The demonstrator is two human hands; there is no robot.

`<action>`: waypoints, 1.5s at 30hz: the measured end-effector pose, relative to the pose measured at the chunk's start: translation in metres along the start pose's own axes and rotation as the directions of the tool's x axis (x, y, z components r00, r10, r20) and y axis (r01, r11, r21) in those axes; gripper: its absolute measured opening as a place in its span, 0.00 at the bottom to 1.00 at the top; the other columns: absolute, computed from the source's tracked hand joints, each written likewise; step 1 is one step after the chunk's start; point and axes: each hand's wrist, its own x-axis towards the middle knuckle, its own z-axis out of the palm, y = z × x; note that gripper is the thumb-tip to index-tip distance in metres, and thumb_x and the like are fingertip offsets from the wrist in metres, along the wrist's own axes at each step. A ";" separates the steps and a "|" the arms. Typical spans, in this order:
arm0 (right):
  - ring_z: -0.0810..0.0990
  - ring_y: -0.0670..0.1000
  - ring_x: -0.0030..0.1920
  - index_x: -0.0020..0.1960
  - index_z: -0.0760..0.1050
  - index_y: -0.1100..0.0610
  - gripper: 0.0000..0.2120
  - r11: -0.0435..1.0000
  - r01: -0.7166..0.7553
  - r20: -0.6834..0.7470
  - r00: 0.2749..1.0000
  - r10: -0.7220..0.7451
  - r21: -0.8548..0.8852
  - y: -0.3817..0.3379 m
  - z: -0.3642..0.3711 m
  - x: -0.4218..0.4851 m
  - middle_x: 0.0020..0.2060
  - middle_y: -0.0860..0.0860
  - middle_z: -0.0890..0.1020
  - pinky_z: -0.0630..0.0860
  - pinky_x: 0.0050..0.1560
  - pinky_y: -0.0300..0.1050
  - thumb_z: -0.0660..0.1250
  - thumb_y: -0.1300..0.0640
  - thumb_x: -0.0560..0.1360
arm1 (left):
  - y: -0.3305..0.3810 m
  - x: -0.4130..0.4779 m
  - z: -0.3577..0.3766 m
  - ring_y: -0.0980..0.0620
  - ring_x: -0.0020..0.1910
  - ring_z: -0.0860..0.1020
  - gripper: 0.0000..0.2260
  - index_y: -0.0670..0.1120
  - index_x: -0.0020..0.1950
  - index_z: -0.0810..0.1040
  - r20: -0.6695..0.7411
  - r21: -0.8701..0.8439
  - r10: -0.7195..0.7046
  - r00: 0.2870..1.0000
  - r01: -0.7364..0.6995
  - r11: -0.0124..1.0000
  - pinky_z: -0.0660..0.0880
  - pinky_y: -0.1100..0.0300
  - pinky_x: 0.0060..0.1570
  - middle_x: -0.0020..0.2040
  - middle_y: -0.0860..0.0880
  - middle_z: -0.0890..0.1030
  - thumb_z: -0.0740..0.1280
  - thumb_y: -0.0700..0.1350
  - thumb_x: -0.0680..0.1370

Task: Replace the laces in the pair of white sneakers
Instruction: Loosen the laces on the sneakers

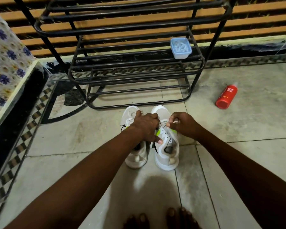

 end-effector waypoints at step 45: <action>0.75 0.58 0.49 0.44 0.79 0.60 0.04 0.647 0.410 0.242 0.910 -0.336 -0.643 -0.011 -0.012 0.007 0.42 0.56 0.76 0.72 0.46 0.51 0.66 0.63 0.75 | 0.000 0.003 0.003 0.48 0.69 0.70 0.37 0.49 0.66 0.76 -0.005 -0.013 -0.010 1.000 0.010 1.000 0.62 0.42 0.63 0.65 0.52 0.71 0.70 0.74 0.68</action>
